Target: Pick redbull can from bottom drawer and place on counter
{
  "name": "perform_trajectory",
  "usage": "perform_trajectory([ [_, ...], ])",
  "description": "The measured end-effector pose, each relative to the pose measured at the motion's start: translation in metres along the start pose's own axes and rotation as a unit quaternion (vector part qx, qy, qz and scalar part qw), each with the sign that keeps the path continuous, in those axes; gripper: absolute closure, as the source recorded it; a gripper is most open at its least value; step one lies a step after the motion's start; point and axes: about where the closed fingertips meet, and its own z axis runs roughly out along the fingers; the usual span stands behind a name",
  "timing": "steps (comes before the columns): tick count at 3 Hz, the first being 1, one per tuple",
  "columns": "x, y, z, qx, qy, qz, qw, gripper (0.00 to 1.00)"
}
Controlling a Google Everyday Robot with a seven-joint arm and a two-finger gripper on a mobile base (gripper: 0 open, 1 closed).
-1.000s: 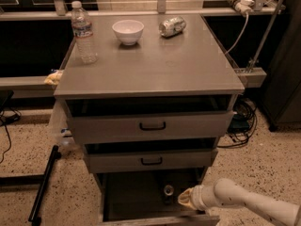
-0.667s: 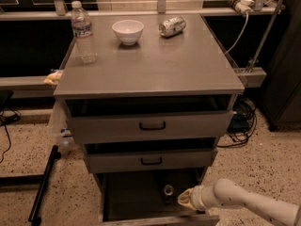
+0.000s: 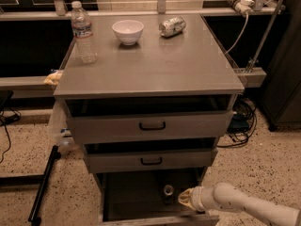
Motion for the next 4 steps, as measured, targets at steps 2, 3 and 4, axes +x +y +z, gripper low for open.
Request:
perform_trajectory([
  [2,0.008,-0.024,0.031,0.018,-0.002,-0.012,0.9998,0.24],
  [3,0.009,-0.031,0.048,0.01,-0.007,-0.011,0.9999,0.24],
  [4,0.005,-0.038,0.067,0.002,-0.021,-0.015,0.9997,0.26],
])
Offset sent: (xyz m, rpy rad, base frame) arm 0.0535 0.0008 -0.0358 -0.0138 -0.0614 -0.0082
